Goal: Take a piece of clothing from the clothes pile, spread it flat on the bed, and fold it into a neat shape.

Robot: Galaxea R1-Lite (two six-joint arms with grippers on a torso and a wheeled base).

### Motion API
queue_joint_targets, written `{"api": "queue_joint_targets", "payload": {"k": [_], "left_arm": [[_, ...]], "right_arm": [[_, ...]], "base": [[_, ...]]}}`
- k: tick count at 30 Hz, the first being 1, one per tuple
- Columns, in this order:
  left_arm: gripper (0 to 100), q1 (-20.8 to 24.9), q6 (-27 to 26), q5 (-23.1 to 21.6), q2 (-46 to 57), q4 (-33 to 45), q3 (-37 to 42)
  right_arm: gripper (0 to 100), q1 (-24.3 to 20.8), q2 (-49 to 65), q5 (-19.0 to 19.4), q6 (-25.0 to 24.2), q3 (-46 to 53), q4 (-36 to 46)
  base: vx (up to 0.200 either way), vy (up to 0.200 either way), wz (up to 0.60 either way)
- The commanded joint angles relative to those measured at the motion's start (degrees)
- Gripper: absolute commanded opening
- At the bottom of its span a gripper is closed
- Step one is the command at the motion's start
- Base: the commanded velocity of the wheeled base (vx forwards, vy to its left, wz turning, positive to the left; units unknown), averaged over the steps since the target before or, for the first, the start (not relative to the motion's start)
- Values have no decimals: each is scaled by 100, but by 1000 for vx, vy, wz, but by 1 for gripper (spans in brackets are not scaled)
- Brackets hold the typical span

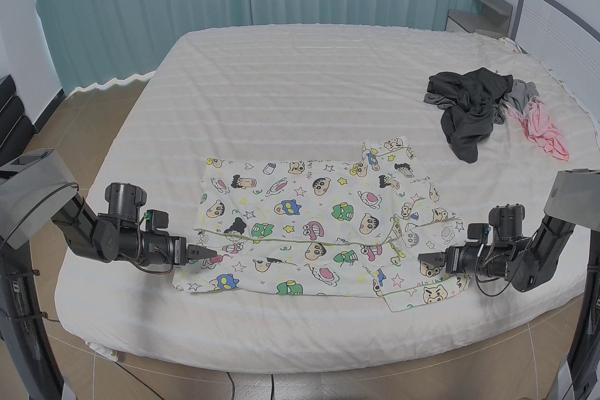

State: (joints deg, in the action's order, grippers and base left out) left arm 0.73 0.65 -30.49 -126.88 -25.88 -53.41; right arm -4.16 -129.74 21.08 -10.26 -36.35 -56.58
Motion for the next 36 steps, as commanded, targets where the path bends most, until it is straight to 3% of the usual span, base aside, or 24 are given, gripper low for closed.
{"api": "queue_joint_targets", "payload": {"k": [1, 3, 4, 12, 18, 36], "left_arm": [[0, 15, 6, -45, -83, 13, -21], [0, 6, 41, -71, -100, 13, -29], [0, 6, 41, -71, -100, 13, -29], [0, -20, 58, -62, -135, 4, -29], [0, -20, 76, -36, -65, -5, -3], [0, 6, 428, 184, 216, -49, -109]], "right_arm": [[100, -6, -42, 10, -2, -30, -3], [100, -6, -60, 10, -2, -39, 6], [0, -6, -60, 10, -2, -39, 6], [0, 55, -60, 125, -46, -47, -38], [0, 134, -33, 415, -90, -47, -73], [0, 249, -77, 459, -353, -56, -908]], "base": [[0, 0, 0], [0, 0, 0], [0, 0, 0], [0, 0, 0], [0, 0, 0], [0, 0, 0]]}}
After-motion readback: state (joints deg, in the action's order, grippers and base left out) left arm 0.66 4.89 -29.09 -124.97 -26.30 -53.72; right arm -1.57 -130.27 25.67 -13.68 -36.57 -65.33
